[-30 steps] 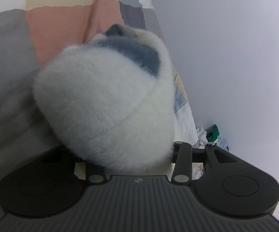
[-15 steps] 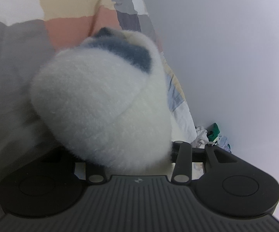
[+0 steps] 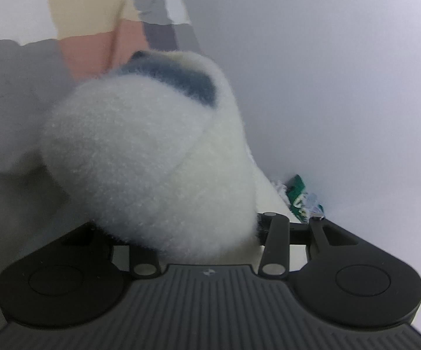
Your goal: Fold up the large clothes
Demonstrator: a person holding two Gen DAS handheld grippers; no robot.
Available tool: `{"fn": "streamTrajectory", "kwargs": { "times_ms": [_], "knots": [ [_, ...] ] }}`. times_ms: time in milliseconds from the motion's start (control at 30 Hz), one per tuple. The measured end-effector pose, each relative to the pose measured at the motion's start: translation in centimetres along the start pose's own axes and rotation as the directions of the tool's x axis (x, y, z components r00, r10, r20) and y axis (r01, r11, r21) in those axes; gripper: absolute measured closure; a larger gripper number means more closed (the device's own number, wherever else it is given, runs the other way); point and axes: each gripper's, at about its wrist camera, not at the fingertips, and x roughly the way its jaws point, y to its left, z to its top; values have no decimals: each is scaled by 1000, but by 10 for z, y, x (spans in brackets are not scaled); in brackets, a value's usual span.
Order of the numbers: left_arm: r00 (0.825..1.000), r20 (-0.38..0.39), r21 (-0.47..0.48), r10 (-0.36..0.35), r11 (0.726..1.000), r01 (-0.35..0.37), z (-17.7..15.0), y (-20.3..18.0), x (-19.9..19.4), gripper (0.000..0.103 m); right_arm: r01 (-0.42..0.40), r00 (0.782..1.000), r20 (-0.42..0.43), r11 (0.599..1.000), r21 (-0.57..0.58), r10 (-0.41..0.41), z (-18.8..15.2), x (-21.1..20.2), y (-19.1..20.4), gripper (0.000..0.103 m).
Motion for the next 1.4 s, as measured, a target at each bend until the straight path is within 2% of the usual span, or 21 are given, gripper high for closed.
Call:
{"fn": "streamTrajectory", "kwargs": {
  "times_ms": [167,333,567,733,900,1067,1267,1400],
  "knots": [
    [999,-9,31,-43,999,43,-9,-46,3,55,-30,999,40,1000,-6,30,37,-14,4,43],
    [996,-29,88,-80,993,82,-19,-106,25,55,-45,994,97,999,20,43,76,-41,-4,43],
    [985,-109,162,-135,975,152,-49,-175,84,55,-37,983,180,999,39,29,133,-74,-36,43],
    [976,-166,176,-140,970,169,-80,-198,141,54,-7,974,226,998,59,-6,163,-84,-80,43],
    [968,-222,188,-117,969,160,-109,-197,199,54,43,970,231,991,127,-72,174,-80,-133,43],
    [965,-254,203,-69,971,123,-128,-172,244,54,93,975,185,980,177,-126,167,-59,-185,43],
    [955,-295,229,-8,970,79,-135,-116,270,54,119,984,102,966,228,-145,142,-32,-237,43],
    [948,-311,241,58,970,20,-141,-88,276,54,166,981,41,937,307,-187,116,-18,-266,43]
  ]
}}
